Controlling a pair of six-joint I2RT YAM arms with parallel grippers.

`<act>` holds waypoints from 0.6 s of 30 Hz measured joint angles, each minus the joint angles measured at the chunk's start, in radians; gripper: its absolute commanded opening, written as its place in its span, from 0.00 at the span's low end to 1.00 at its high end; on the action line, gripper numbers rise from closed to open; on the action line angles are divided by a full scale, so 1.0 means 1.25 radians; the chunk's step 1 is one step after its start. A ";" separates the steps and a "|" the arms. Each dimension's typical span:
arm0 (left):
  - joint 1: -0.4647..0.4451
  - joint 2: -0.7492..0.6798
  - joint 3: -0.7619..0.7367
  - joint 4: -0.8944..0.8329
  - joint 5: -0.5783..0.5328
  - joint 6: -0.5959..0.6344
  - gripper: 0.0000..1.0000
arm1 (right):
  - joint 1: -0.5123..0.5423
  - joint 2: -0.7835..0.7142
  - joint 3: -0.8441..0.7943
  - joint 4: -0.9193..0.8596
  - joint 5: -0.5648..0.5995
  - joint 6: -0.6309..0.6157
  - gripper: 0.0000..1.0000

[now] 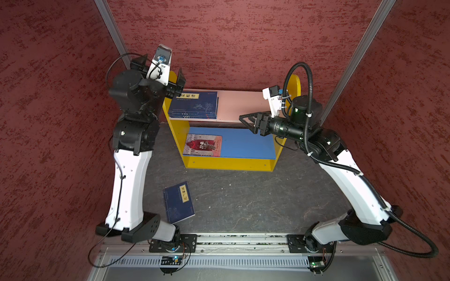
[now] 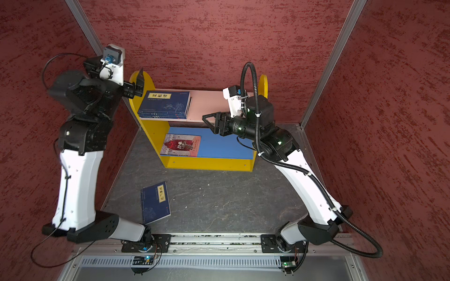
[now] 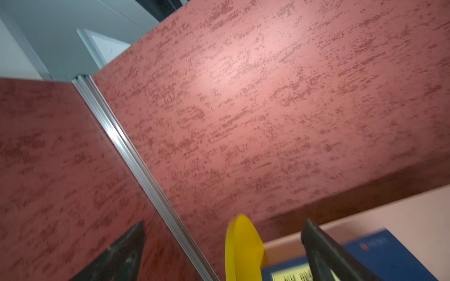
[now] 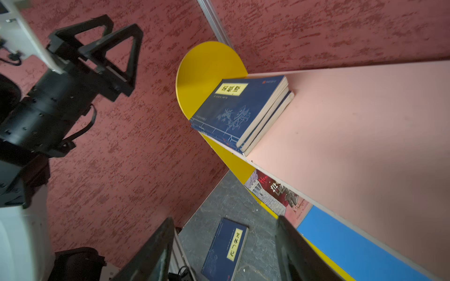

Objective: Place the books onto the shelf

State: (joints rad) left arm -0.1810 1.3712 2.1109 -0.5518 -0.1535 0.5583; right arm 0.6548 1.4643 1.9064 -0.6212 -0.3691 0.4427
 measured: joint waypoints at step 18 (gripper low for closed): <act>0.412 -0.417 -0.646 -0.544 0.339 -0.404 0.99 | 0.188 0.033 -0.304 0.031 -0.047 -0.006 0.71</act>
State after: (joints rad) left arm 0.3336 0.8497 1.3033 -1.2312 0.2699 0.0536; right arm 0.8898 1.5059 1.5269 -0.5823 -0.4274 0.4347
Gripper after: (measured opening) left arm 0.995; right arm 0.712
